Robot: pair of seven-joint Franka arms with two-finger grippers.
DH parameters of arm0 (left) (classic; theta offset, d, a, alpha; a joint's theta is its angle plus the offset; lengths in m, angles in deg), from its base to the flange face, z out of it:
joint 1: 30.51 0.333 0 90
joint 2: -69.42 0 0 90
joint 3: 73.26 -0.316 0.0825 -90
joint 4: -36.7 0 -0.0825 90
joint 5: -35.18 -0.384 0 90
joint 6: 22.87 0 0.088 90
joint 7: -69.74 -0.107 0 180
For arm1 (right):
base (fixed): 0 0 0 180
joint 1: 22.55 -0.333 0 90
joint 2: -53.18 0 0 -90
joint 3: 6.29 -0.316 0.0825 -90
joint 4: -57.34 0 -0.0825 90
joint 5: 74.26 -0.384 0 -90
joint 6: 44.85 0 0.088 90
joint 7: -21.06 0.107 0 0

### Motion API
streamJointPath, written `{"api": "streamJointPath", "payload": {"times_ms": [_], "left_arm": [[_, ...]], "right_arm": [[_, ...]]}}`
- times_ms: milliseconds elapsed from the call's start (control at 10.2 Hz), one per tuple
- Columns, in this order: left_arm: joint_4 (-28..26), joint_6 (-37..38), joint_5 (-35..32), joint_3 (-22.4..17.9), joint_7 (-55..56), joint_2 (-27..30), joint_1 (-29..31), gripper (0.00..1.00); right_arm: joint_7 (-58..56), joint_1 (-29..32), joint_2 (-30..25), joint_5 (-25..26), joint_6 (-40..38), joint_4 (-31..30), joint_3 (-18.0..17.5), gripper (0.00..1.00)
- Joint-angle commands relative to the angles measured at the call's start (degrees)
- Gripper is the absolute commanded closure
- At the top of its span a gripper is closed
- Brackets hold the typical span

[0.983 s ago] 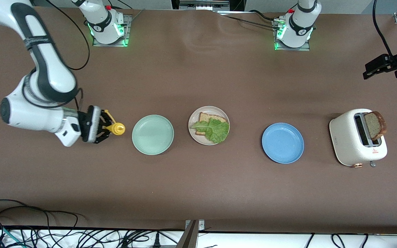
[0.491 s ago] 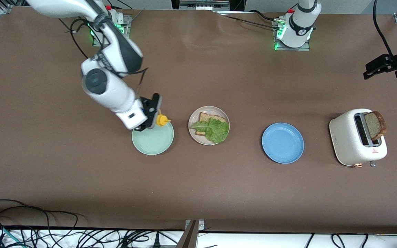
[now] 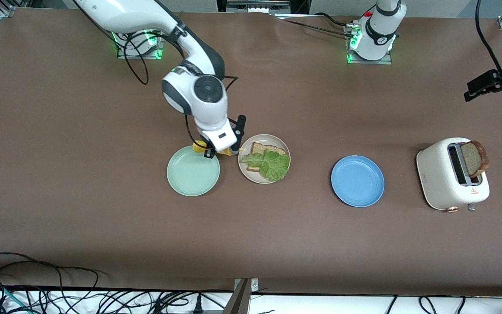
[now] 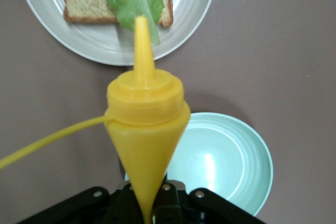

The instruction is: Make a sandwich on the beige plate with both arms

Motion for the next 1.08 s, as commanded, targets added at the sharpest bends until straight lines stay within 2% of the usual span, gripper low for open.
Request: {"api": "streamJointPath", "payload": {"times_ms": [0, 295, 491, 590, 983], "left_arm": [[1.9, 0.6, 0.4, 0.0, -0.3, -1.6, 1.5, 0.0], [1.9, 0.6, 0.8, 0.0, -0.3, -1.6, 1.9, 0.0], [1.9, 0.6, 0.6, 0.0, -0.2, -1.7, 1.8, 0.0], [1.9, 0.6, 0.4, 0.0, -0.3, -1.9, 1.8, 0.0], [1.9, 0.6, 0.5, 0.0, -0.4, -2.0, 2.0, 0.0]], "right_arm": [[2.4, -5.1, 5.8, 7.4, -8.4, 8.3, 1.2, 0.94], [5.5, -7.3, 7.4, 13.0, -14.1, 8.2, 1.2, 0.94], [9.2, -7.3, 8.9, 15.9, -14.6, 8.0, 1.2, 0.94], [10.4, -7.4, 9.7, 16.5, -14.4, 8.1, 1.1, 1.0], [10.3, -7.8, 9.8, 16.7, -14.8, 8.3, 1.1, 1.0]]}}
